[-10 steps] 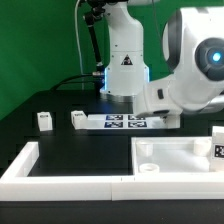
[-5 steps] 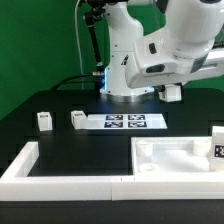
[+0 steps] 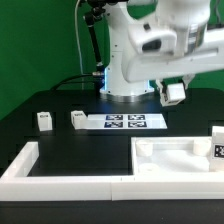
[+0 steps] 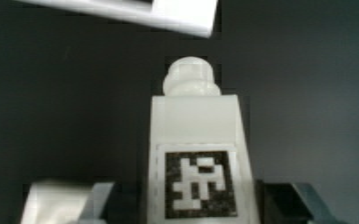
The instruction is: Assemble square table
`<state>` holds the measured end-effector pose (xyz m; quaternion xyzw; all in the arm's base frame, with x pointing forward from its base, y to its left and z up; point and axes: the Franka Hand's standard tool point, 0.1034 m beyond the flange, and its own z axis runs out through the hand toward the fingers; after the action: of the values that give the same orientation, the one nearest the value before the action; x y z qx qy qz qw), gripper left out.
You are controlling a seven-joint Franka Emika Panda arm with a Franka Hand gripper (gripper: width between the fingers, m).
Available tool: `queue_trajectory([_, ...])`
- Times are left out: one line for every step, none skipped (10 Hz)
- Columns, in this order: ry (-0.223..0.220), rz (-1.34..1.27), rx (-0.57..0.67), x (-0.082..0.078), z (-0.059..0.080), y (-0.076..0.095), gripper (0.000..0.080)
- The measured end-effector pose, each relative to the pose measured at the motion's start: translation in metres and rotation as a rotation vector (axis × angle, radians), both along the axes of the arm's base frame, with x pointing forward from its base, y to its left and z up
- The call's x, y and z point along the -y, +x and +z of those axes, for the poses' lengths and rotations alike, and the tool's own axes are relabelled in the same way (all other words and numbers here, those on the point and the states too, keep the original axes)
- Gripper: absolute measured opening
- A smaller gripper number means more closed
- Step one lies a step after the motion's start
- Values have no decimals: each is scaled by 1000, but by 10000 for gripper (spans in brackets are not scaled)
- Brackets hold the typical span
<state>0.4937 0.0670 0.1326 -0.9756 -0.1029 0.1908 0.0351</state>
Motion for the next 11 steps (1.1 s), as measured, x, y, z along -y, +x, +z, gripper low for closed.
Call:
queue_trajectory([20, 8, 70, 6, 16, 21, 288])
queue_trajectory([22, 1, 139, 9, 22, 30, 288])
queue_trajectory([22, -3, 194, 11, 19, 28, 288])
queue_trajectory([21, -10, 261, 13, 17, 31, 288])
queue_trajectory([21, -15, 319, 15, 17, 33, 288])
queue_trajectory([22, -22, 400, 18, 17, 37, 288])
queue_trajectory([43, -23, 462, 24, 14, 47, 288])
queue_trajectory([60, -52, 498, 27, 16, 63, 288])
queue_trajectory([72, -81, 560, 29, 20, 84, 288])
queue_trajectory([69, -113, 636, 31, 18, 98, 288])
queue_trajectory([42, -123, 721, 36, 18, 111, 288])
